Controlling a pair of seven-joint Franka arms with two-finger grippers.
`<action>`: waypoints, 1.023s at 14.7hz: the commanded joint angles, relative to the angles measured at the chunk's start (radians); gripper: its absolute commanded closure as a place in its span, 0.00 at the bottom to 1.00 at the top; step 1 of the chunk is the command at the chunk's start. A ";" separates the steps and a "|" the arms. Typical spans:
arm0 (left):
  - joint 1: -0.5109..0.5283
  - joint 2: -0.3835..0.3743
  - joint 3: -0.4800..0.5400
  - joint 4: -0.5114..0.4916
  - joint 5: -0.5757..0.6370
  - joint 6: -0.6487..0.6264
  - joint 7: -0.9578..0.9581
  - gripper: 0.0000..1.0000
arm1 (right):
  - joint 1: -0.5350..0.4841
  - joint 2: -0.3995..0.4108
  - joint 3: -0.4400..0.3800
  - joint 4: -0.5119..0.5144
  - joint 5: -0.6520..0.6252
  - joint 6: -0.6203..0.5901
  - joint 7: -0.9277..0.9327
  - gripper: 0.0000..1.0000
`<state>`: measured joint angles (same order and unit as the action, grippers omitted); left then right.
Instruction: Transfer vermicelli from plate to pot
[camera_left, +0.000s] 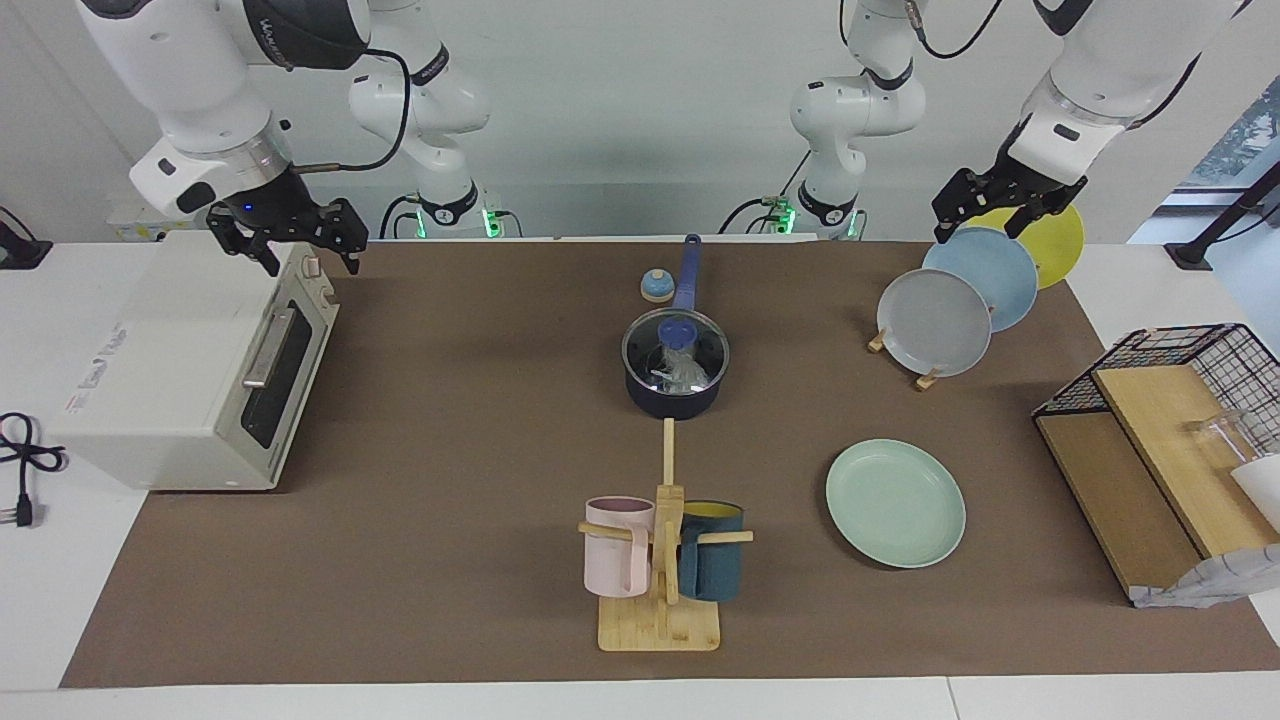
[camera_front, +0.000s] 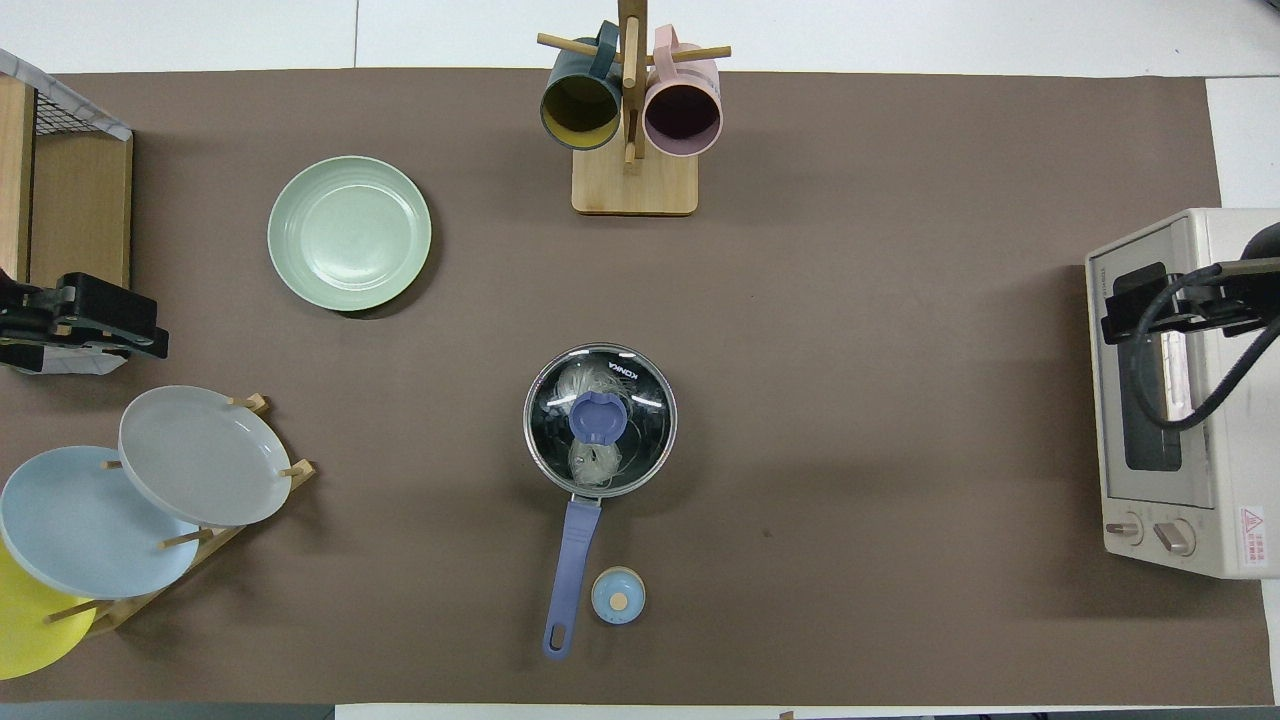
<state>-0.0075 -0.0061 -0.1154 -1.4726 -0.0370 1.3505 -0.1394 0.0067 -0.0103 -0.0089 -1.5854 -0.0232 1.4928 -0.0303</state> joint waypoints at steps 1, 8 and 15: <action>-0.006 -0.031 0.002 -0.038 0.012 0.013 -0.009 0.00 | -0.010 -0.010 0.003 0.002 -0.007 0.006 -0.022 0.00; 0.003 -0.031 0.003 -0.038 0.012 0.022 -0.009 0.00 | -0.008 -0.010 0.004 0.004 0.003 0.003 -0.020 0.00; 0.001 -0.031 0.002 -0.038 0.011 0.022 -0.008 0.00 | -0.007 -0.010 0.007 0.005 0.003 0.004 -0.020 0.00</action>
<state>-0.0066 -0.0063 -0.1126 -1.4727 -0.0370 1.3506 -0.1396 0.0066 -0.0116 -0.0090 -1.5784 -0.0233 1.4943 -0.0304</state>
